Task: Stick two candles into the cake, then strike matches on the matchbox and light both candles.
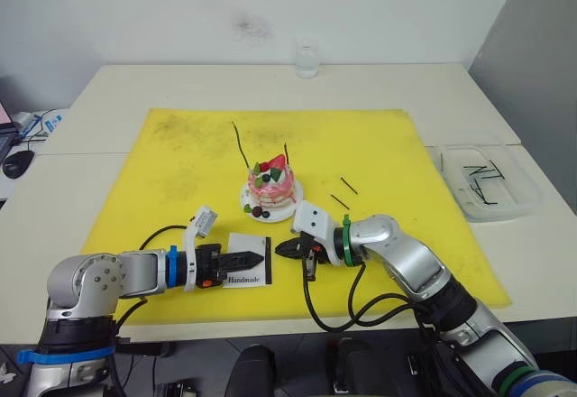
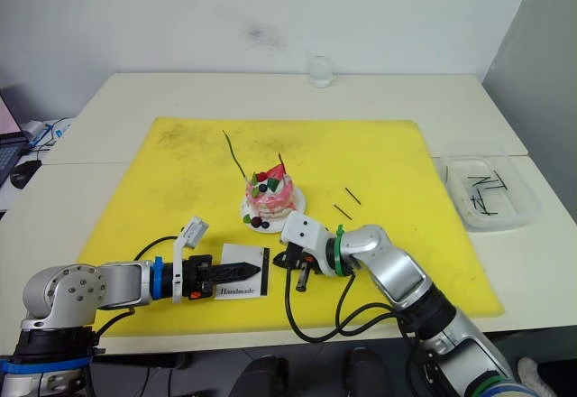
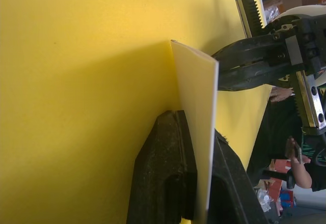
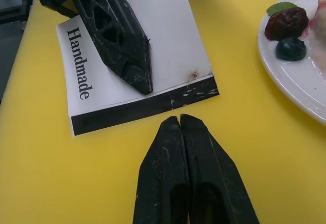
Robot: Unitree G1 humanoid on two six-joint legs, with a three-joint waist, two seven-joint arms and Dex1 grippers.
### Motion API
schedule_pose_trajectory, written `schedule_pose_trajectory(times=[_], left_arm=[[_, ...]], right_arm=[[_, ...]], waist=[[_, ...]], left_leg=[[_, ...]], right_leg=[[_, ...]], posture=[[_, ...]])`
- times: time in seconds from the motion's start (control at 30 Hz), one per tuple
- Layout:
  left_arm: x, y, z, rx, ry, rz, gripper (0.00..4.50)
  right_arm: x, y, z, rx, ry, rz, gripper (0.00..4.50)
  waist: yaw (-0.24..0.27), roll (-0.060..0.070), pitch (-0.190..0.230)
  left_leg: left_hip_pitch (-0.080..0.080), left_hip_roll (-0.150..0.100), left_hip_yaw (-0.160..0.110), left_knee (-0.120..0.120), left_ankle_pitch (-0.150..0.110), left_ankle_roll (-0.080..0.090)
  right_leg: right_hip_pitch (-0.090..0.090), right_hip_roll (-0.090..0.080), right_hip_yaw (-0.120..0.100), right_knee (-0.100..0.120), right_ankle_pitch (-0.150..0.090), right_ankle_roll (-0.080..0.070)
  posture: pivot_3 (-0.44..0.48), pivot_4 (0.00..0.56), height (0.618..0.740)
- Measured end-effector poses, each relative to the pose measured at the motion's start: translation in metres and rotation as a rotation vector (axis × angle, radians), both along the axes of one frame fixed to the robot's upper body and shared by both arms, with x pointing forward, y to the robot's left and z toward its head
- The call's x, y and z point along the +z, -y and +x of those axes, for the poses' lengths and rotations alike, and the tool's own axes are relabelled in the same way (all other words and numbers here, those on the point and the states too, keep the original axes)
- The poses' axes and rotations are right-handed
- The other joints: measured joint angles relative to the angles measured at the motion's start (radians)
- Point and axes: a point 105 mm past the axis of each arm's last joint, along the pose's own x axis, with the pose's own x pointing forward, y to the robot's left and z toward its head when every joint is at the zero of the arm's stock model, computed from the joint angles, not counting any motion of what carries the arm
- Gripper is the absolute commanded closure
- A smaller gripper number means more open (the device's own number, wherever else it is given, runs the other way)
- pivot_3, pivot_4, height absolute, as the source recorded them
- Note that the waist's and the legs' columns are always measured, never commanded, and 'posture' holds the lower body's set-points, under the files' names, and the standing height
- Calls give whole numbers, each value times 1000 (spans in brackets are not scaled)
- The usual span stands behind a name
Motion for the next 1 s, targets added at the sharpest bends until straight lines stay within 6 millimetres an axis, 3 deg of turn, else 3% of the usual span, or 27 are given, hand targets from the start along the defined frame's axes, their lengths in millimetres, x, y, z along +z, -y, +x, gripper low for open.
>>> schedule_pose_trajectory(times=[0.1, 0.2, 0.37, 0.47, 0.57, 0.67, 1.0], left_arm=[[2, -1, -2, -17, 29, 10, 4469], [8, 0, -6, -52, 75, 24, 4469], [27, 11, -16, -139, 169, -10, 4469], [33, 13, -22, -169, 213, 1, 4500], [36, 13, -22, -172, 234, -1, 4500], [39, 15, -19, -171, 258, -4, 4500], [46, 21, -12, -171, 303, -15, 4500]], right_arm=[[11, 9, 5, -51, 10, 37, 4500], [33, 23, 8, -77, 77, 83, 4500], [52, 55, 5, -146, 164, 106, 4500], [56, 79, 14, -263, 224, 120, 3909], [63, 98, 26, -379, 299, 147, 2781], [57, 101, 34, -440, 297, 164, 1793], [13, 95, 61, -560, 275, 196, 1793]], waist=[[0, 0, 0], [0, 0, 0], [1, 0, 0], [0, 0, 1], [1, 0, 1], [0, 0, 1], [0, 0, 1]], left_leg=[[-1, 1, 0, 0, 0, 0], [-1, 1, 0, -1, 0, 0], [-3, 0, 1, -2, 0, -1], [-2, 0, 1, -2, -1, -1], [-2, 0, 1, -1, -1, -1], [-2, -1, 1, -1, -1, -1], [-3, -1, 3, -1, -1, -1]], right_leg=[[-1, 0, 0, 0, 0, 0], [-1, 0, 0, -1, 0, 0], [-2, -1, 0, -2, -2, 0], [-2, -2, 1, -2, -2, 0], [-2, -2, 0, -1, -2, 0], [-2, -1, 0, -1, -2, 0], [-2, 0, 1, -2, -2, 0]], posture=[[0, 150, 740], [0, 150, 740], [0, 150, 740], [0, 150, 740], [0, 150, 740], [0, 150, 740], [0, 150, 740]])
